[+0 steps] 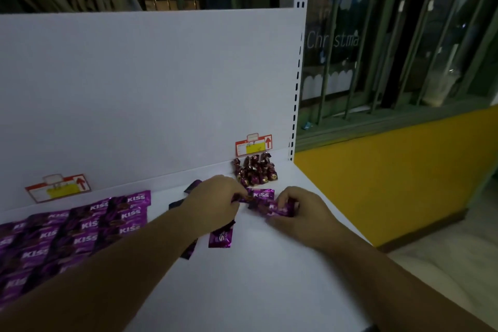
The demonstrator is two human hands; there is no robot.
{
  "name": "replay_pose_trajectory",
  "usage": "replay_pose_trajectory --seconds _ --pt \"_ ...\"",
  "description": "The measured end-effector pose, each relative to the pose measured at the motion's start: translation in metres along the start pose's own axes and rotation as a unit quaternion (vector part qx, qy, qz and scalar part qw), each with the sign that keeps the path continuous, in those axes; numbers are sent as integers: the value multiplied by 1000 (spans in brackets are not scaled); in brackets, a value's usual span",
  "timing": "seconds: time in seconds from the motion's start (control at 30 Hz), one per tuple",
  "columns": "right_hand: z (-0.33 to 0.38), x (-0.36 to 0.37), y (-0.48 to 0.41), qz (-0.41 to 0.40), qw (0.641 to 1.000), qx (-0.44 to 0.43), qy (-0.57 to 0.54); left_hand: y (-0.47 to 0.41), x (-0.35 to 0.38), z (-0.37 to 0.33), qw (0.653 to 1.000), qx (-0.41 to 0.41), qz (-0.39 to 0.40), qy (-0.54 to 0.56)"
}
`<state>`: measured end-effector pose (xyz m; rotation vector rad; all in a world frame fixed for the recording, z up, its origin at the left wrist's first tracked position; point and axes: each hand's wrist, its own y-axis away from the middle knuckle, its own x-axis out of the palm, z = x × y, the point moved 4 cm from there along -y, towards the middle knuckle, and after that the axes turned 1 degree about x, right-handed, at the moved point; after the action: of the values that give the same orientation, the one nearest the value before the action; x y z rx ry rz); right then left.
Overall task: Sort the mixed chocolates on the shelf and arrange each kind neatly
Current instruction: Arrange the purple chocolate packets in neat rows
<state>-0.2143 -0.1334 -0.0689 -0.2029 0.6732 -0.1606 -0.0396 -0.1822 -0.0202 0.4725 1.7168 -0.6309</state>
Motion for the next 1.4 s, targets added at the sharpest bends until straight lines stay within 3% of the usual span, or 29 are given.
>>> replay_pose_trajectory --seconds 0.1,0.23,0.37,0.6,0.73,0.93,1.07,1.17,1.27,1.4 --pt "-10 -14 -1 -106 983 67 -133 -10 17 -7 1000 -3 25 -13" --pt "-10 -22 -5 -157 974 68 -149 -15 30 -18 998 9 53 -27" --pt "-12 -22 -8 -146 975 72 -148 -21 30 -25 998 6 56 15" --pt "-10 -22 -11 -131 986 53 -90 -28 32 -33 999 -29 23 -10" --pt "-5 -25 -8 -134 985 32 -105 -35 30 -43 999 -11 8 -42" --pt "-1 -31 -1 -172 971 14 -166 -30 16 -46 1000 4 7 17" --pt "1 -25 2 -127 981 10 -146 0 -7 -29 1000 -23 -5 -7" --pt "17 -12 5 -40 991 5 -131 32 -25 -15 998 -42 -2 -39" --pt "47 4 11 34 996 -54 -54 61 -37 0 998 -55 -20 -34" --pt "85 21 21 59 991 -123 -6 95 -53 24 996 -62 -50 -28"
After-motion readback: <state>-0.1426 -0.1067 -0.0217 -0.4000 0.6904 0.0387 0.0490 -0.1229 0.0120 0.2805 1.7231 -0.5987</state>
